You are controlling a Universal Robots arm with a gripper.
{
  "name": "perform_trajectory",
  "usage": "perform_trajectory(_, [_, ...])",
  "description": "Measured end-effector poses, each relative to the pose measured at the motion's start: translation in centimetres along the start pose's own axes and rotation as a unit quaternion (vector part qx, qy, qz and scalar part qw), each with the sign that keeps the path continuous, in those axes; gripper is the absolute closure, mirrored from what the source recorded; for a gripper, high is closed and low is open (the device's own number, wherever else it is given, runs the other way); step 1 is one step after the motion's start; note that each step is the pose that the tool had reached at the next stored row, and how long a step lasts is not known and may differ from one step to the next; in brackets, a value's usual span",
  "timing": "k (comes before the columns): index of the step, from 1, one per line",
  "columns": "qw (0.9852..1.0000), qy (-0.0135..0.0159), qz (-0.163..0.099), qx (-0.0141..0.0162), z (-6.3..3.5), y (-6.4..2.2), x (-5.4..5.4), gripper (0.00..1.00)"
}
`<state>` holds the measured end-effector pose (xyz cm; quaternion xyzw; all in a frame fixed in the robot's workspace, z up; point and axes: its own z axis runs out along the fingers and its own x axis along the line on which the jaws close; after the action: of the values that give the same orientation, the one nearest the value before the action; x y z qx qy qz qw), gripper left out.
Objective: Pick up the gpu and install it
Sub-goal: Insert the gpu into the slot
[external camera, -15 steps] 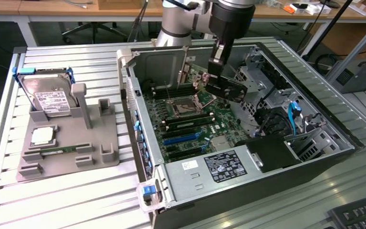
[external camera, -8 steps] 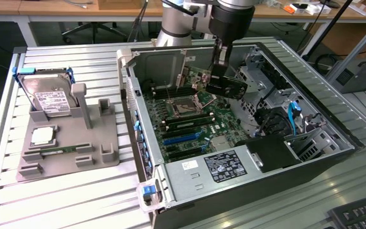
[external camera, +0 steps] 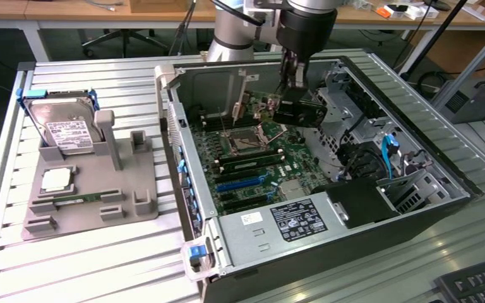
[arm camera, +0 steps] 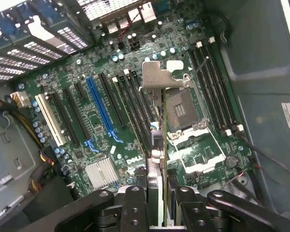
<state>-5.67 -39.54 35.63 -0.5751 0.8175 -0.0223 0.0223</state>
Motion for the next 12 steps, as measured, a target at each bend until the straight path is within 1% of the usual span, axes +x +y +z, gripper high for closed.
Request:
perform_trajectory(1, [1.0, -0.0004, -0.007, -0.0001, 0.01, 0.0, 0.0, 0.73])
perform_trajectory(2, [0.9997, -0.0014, -0.022, -0.0002, 0.04, 0.0, 0.0, 0.73])
perform_trajectory(4, [0.9992, -0.0025, -0.04, -0.0004, 0.07, 0.0, 0.0, 0.73])
perform_trajectory(5, [0.9983, -0.0036, -0.057, -0.0006, 0.1, 0.0, 0.0, 0.73])
perform_trajectory(8, [0.9968, -0.0049, -0.079, -0.0009, 0.14, 0.01, 0.0, 0.73])
perform_trajectory(12, [0.9937, -0.007, -0.112, -0.0012, 0.2, 0.01, 0.0, 0.73])
